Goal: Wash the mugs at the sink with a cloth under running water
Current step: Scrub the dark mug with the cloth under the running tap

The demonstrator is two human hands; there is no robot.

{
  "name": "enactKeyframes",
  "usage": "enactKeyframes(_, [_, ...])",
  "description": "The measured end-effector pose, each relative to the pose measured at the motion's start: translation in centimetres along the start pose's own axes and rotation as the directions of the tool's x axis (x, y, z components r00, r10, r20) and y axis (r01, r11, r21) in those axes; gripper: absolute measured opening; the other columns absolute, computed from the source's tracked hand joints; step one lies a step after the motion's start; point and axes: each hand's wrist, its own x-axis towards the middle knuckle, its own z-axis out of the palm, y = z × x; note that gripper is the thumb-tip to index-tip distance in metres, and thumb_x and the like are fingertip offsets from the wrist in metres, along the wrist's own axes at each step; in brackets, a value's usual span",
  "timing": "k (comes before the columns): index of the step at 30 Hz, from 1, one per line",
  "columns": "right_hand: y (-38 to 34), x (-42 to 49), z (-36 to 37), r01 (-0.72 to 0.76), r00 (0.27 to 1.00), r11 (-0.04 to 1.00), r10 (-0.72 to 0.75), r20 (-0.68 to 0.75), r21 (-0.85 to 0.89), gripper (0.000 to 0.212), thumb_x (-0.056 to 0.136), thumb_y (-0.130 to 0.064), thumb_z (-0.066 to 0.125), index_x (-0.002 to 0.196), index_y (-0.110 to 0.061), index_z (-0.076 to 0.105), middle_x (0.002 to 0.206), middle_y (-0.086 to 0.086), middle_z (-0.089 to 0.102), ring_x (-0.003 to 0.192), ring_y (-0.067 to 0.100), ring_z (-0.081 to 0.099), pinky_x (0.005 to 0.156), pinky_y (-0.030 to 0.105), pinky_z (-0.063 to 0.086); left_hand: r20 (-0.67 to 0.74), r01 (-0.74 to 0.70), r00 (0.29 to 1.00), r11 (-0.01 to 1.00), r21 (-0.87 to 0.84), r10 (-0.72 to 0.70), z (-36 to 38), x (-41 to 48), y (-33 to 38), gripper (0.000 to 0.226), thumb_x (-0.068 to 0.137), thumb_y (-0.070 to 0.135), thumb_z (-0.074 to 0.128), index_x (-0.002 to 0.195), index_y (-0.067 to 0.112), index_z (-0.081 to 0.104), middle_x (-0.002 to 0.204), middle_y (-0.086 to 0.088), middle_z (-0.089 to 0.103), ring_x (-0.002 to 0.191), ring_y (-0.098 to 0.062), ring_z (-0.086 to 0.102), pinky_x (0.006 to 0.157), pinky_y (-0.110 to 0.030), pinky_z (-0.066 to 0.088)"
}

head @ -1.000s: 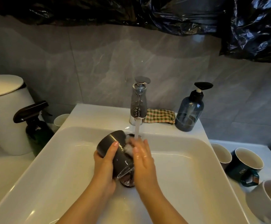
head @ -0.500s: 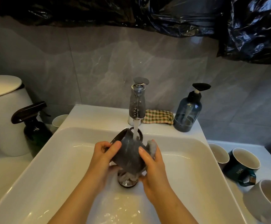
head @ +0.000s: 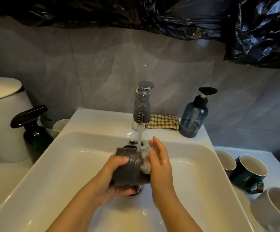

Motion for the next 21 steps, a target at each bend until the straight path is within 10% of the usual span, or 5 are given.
enactKeyframes(5, [-0.3, 0.2, -0.7, -0.411, 0.912, 0.908, 0.41, 0.024, 0.078, 0.025, 0.093, -0.035, 0.049, 0.088, -0.017, 0.065, 0.085, 0.013, 0.069, 0.08, 0.028, 0.063, 0.072, 0.037, 0.053, -0.039, -0.088, 0.996, 0.995, -0.051, 0.086, 0.9, 0.4, -0.3, 0.06, 0.053, 0.033, 0.07, 0.11, 0.022, 0.058, 0.104, -0.014, 0.064, 0.092, -0.031, 0.064, 0.058, -0.038, 0.055])
enactKeyframes(9, [1.2, -1.0, 0.7, -0.044, 0.998, 0.995, 0.048, 0.044, -0.09, 0.02, 0.095, -0.031, 0.047, 0.108, -0.029, 0.063, 0.125, -0.008, 0.059, 0.116, 0.017, 0.055, 0.094, 0.033, 0.05, -0.134, -0.096, 0.988, 0.989, -0.114, 0.081, 0.3, 0.7, -0.1, 0.032, 0.081, 0.028, 0.058, 0.111, 0.016, 0.058, 0.095, -0.013, 0.067, 0.083, -0.027, 0.065, 0.058, -0.035, 0.054])
enactKeyframes(12, [1.3, -0.3, 0.6, 0.135, 0.987, 0.964, -0.111, 0.112, -0.23, 0.036, 0.098, -0.034, 0.044, 0.132, -0.043, 0.038, 0.143, -0.027, 0.021, 0.136, 0.004, 0.026, 0.107, 0.03, 0.039, -0.021, -0.15, 0.988, 0.988, 0.047, 0.151, -0.4, 0.3, 0.0, 0.051, 0.064, 0.03, 0.068, 0.114, 0.026, 0.058, 0.099, -0.01, 0.071, 0.084, -0.027, 0.069, 0.062, -0.038, 0.056])
enactKeyframes(18, [-0.1, 0.9, -1.7, -0.461, 0.881, 0.864, 0.473, -0.014, 0.202, 0.029, 0.09, -0.043, 0.052, 0.104, -0.021, 0.066, 0.092, 0.01, 0.072, 0.088, 0.03, 0.065, 0.075, 0.04, 0.055, 0.172, -0.178, 0.974, 0.968, 0.179, 0.147, -0.1, 0.4, 0.0, 0.078, 0.044, 0.031, 0.077, 0.118, 0.038, 0.053, 0.115, -0.005, 0.062, 0.1, -0.028, 0.064, 0.072, -0.038, 0.057])
enactKeyframes(21, [0.2, 1.0, -1.8, -0.469, 0.881, 0.883, 0.47, -0.06, 0.027, 0.028, 0.093, -0.038, 0.051, 0.087, -0.014, 0.064, 0.086, 0.013, 0.069, 0.083, 0.028, 0.064, 0.077, 0.041, 0.055, 0.027, -0.219, 0.975, 0.976, 0.008, 0.219, 0.5, 0.8, -0.2, 0.073, 0.055, 0.019, 0.078, 0.122, 0.03, 0.051, 0.12, -0.008, 0.057, 0.099, -0.028, 0.062, 0.067, -0.036, 0.058])
